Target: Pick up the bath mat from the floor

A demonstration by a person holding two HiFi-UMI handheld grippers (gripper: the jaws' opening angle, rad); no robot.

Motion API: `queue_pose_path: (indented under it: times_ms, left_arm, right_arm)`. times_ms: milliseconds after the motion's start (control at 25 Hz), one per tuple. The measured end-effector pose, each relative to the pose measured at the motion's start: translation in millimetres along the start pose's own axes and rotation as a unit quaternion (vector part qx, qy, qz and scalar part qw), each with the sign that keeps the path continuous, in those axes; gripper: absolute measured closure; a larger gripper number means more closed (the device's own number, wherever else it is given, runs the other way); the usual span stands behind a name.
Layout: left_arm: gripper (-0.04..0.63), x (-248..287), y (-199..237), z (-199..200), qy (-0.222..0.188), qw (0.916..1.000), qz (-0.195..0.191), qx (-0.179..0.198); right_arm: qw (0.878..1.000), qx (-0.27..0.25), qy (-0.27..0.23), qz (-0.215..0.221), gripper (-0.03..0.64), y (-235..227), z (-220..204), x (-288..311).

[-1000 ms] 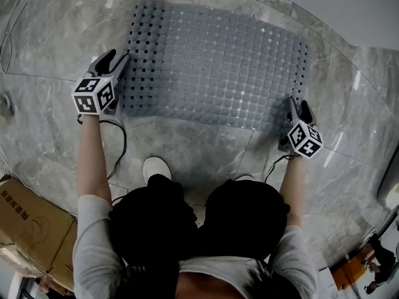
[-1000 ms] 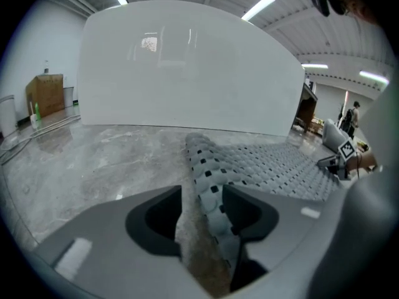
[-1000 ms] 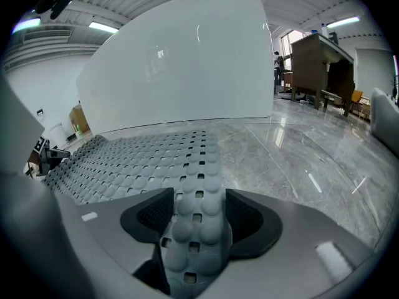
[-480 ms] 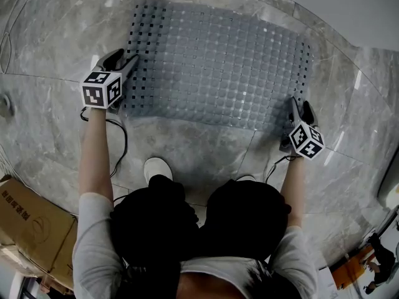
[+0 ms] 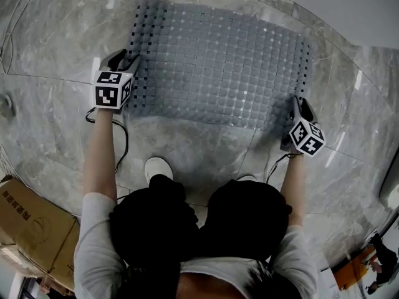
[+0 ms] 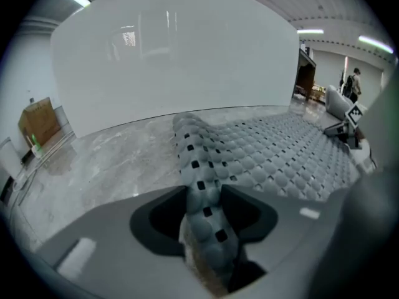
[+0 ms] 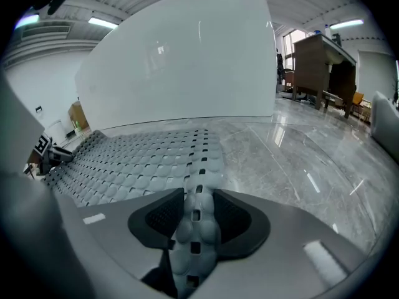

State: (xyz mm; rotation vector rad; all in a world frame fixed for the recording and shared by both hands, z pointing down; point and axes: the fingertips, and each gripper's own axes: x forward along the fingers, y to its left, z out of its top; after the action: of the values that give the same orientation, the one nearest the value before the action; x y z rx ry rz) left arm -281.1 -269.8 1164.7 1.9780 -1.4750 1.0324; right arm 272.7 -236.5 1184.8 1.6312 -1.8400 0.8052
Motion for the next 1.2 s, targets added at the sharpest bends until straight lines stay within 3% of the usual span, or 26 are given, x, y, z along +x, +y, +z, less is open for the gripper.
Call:
queue_pose_path:
  times_ms: [240,360,600,920,1200]
  left_arm:
    - [0.465,-13.2,-5.3,9.2,-0.015,0.9991,0.04,-0.002]
    - [0.503,-19.9,-11.9,16.6,-0.028,0.9981,0.054,0.008]
    - [0.515,-38.3,-14.3,30.3,-0.044,0.9964,0.07,0.019]
    - [0.522,-87.8,-21.8,75.4,-0.051,0.996,0.061,0.041]
    - [0.528,-170.5,-21.3,126.8,-0.052,0.9967,0.053,0.032]
  right_arm:
    - [1.0,-0.023,-0.015,-0.001,0.536,12.8,9.3,-7.8]
    - [0.999,-0.018,-0.028,-0.004,0.541,13.1,13.6,-12.2]
    - [0.999,-0.009,-0.051,-0.005,0.541,20.2,30.0,-30.6]
    - [0.998,-0.01,-0.055,-0.005,0.549,37.7,70.3,-82.3]
    - [0.998,0.006,-0.061,-0.014,0.554,43.4,127.3,-164.9]
